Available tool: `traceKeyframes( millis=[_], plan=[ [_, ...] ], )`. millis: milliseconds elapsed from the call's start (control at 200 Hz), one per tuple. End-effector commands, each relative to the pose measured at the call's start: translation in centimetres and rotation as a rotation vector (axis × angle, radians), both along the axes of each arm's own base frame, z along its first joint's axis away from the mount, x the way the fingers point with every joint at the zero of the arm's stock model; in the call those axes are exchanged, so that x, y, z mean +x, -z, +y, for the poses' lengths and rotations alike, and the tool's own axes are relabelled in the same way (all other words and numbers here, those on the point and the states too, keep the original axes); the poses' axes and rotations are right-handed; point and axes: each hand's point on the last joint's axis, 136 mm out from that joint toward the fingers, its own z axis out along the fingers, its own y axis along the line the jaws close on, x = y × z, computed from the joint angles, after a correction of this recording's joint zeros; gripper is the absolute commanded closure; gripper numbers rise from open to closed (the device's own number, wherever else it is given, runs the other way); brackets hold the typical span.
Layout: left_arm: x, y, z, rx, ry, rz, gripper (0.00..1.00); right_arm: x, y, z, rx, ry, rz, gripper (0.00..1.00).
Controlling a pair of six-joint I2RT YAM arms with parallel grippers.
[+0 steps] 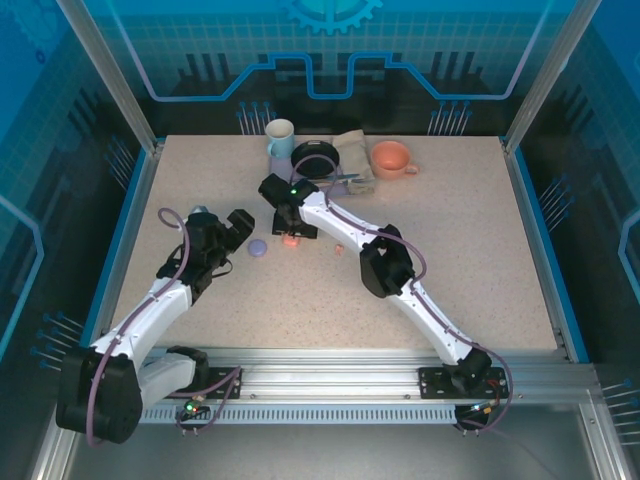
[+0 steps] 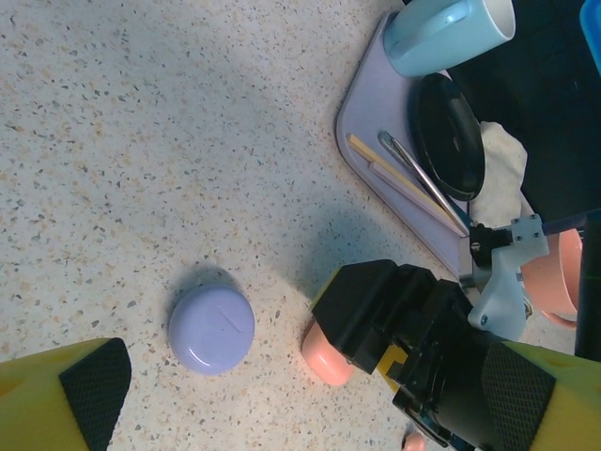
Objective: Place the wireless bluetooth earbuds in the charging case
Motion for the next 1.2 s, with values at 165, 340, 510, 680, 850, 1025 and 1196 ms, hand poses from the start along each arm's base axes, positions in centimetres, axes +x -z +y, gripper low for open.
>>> traceKeyframes(
  millis=[165,340,510,680,850,1025,1196],
  plan=[
    [-0.2,-0.2,0.5,-0.008,-0.013,-0.012,0.01,-1.7,0.9,-0.3,-0.071,-0.057,0.028,0.28],
    [-0.1,-0.6,0.2,-0.010,0.006,-0.018,0.01,-3.3,0.6,-3.0,-0.171,-0.046,0.073,0.30],
    [0.0,-0.7,0.0,-0.018,0.014,-0.019,0.01,-6.0,-2.1,-4.2,-0.148,-0.063,0.056,0.33],
    [0.0,-1.0,-0.1,-0.022,0.019,-0.024,0.01,-6.0,-5.8,-3.8,-0.067,-0.114,-0.055,0.27],
    [0.1,-1.0,-0.2,-0.015,0.029,-0.014,0.01,-3.3,-4.3,-3.0,-0.107,-0.243,-0.055,0.22],
    [0.2,-1.4,-0.3,-0.003,0.040,-0.014,0.01,-2.2,-2.3,-3.5,-0.142,-0.382,-0.027,0.23],
    [0.5,-1.4,-0.4,-0.010,0.044,-0.014,0.01,-2.3,-1.0,-4.7,-0.174,-0.443,0.005,0.23]
  ],
)
